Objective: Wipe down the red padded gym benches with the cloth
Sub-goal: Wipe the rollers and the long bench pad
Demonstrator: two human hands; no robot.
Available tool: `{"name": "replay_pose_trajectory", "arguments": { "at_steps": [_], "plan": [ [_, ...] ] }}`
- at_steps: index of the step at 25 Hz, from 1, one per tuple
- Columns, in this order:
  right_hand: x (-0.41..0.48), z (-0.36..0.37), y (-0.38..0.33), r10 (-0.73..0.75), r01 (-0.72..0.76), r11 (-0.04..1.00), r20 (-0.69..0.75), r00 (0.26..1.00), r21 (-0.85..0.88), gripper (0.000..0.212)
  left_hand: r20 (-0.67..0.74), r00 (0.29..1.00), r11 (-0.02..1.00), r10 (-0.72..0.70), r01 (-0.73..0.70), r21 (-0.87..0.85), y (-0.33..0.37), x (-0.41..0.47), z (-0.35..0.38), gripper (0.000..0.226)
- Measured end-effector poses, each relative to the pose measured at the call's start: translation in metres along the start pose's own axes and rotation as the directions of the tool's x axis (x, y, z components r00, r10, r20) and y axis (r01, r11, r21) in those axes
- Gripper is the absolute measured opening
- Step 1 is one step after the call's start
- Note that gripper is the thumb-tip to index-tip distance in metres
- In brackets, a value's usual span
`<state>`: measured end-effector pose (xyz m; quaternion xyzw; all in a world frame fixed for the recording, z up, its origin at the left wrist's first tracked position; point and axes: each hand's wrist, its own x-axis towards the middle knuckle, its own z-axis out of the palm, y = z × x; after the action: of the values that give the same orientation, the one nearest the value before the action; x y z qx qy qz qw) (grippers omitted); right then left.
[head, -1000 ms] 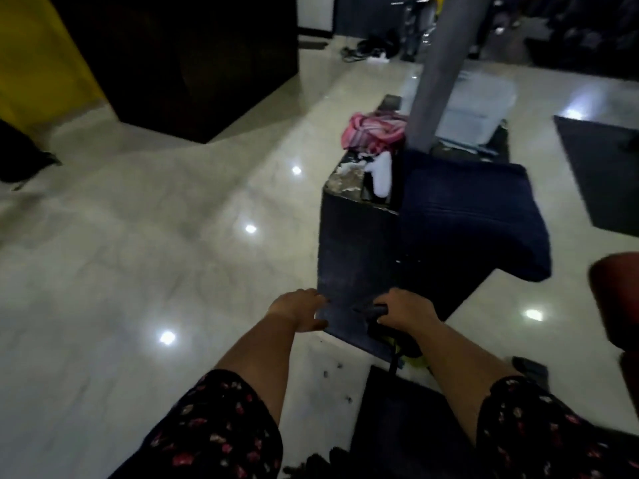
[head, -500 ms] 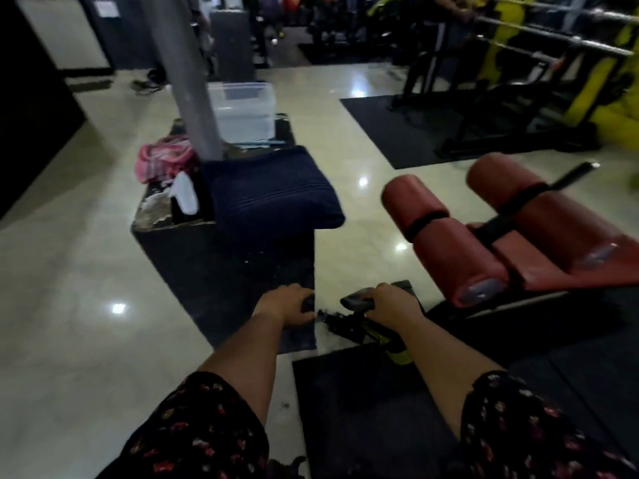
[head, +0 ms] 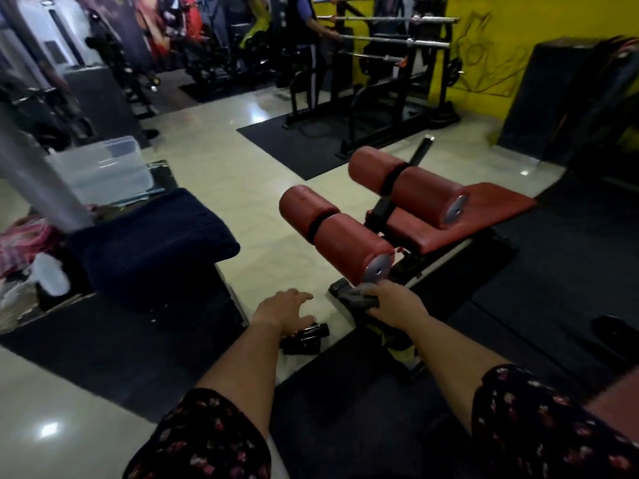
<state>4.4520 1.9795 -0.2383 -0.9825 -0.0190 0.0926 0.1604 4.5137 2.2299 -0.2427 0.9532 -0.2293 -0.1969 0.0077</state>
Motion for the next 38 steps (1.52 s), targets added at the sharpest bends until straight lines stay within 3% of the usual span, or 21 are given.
{"name": "replay_pose_trajectory", "arguments": {
  "at_steps": [4,6,10,13,20,24,26,29,32,35,36,38],
  "plan": [
    [0.002,-0.022,0.012,-0.036,0.059,0.992,-0.195,0.980,0.114,0.047,-0.061,0.997,0.997,0.043,-0.039,0.066,0.004,0.030,-0.026,0.062],
    [0.009,-0.027,0.017,0.024,0.031,0.984,-0.300,0.954,0.177,0.048,-0.097,0.993,0.990,0.072,-0.059,0.129,0.003,0.051,-0.038,0.059],
    [0.038,-0.033,0.027,0.355,-0.160,0.882,-0.402,0.844,0.443,0.065,-0.110,0.986,0.982,0.124,-0.106,0.154,-0.010,0.105,-0.064,0.057],
    [0.075,-0.042,0.027,0.532,-0.227,0.756,-0.373,0.760,0.614,0.069,-0.134,0.970,0.970,0.202,-0.180,0.162,-0.027,0.159,-0.089,0.053],
    [0.144,-0.025,0.018,0.676,-0.549,0.687,-0.142,0.723,0.476,0.060,-0.148,0.914,0.918,0.377,-0.347,0.192,-0.070,0.279,-0.122,0.048],
    [0.150,-0.019,0.001,0.746,-0.701,0.656,-0.098,0.658,0.280,0.091,-0.211,0.801,0.822,0.560,-0.505,0.263,-0.072,0.329,-0.122,0.044],
    [0.151,-0.019,-0.001,0.741,-0.698,0.657,-0.073,0.667,0.284,0.106,-0.222,0.734,0.762,0.642,-0.576,0.296,-0.073,0.346,-0.117,0.042],
    [0.150,-0.016,0.008,0.740,-0.633,0.618,-0.074,0.668,0.466,0.109,-0.215,0.665,0.694,0.715,-0.640,0.329,-0.078,0.362,-0.110,0.043],
    [0.149,-0.016,0.018,0.754,-0.582,0.593,-0.132,0.643,0.557,0.090,-0.229,0.614,0.651,0.756,-0.665,0.367,-0.085,0.372,-0.102,0.042],
    [0.155,-0.018,0.024,0.788,-0.548,0.585,-0.259,0.559,0.598,0.068,-0.222,0.595,0.630,0.773,-0.673,0.388,-0.091,0.384,-0.103,0.045],
    [0.157,-0.019,0.025,0.788,-0.545,0.587,-0.268,0.554,0.599,0.066,-0.217,0.600,0.633,0.770,-0.675,0.379,-0.091,0.388,-0.104,0.046],
    [0.163,-0.018,0.030,0.757,-0.581,0.615,-0.195,0.623,0.533,0.065,-0.211,0.604,0.635,0.768,-0.682,0.363,-0.091,0.393,-0.104,0.051]
  ]
}}
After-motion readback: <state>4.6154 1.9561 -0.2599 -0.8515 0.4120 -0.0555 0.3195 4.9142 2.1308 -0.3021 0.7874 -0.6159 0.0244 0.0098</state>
